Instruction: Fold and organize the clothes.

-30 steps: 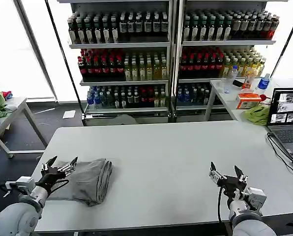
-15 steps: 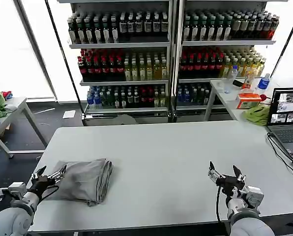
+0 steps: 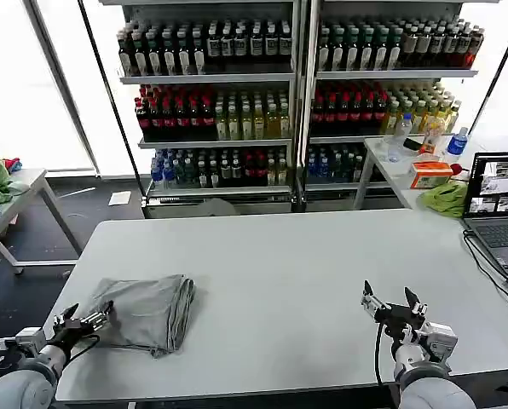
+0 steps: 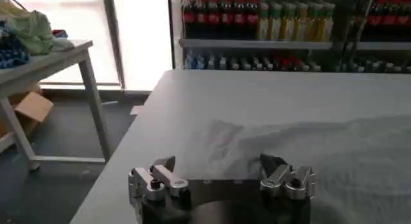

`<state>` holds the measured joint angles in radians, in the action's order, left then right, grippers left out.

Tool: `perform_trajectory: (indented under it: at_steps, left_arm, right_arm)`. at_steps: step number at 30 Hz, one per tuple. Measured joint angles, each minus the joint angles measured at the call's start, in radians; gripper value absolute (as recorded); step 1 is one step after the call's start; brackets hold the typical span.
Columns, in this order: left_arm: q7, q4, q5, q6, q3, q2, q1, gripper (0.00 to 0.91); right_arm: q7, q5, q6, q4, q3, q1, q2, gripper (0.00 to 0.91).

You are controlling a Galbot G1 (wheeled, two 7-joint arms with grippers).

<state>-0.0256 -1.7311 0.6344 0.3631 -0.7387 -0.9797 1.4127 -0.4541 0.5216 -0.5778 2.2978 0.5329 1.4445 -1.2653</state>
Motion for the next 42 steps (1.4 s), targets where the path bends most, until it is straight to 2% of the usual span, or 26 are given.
perform_trajectory:
  at_steps: [6,8,9,11,13,31,42]
  left_arm:
    - [-0.004,0.019,0.000,0.010,0.004,0.002,-0.006,0.907]
    - [-0.006,0.024,0.000,0.013,0.006,0.002,-0.006,0.685]
    - [-0.007,0.026,0.000,0.013,0.007,0.002,-0.006,0.272]
    - [-0.009,0.028,-0.002,0.013,0.009,0.000,-0.006,0.020]
    - [-0.010,0.028,-0.001,0.013,0.010,-0.001,-0.006,0.000]
    - [-0.016,0.029,-0.014,0.011,0.016,-0.013,-0.001,0.000]
    - [-0.004,0.020,0.006,0.012,-0.029,0.018,0.006,0.000]
  right_arm:
    - [0.000,0.000,0.000,0.003,0.002,0.004,0.000,0.907]
    - [0.000,0.000,0.000,0.003,0.003,0.004,0.000,0.907]
    - [0.000,0.000,0.000,0.003,0.003,0.003,-0.001,0.907]
    - [-0.001,0.000,0.000,0.003,0.003,0.002,-0.001,0.907]
    - [-0.001,-0.001,0.000,0.003,0.003,0.000,-0.002,0.907]
    - [0.000,-0.003,0.000,0.013,0.006,-0.009,0.001,0.907]
    - [0.001,0.000,0.000,0.008,0.012,-0.018,0.011,0.907]
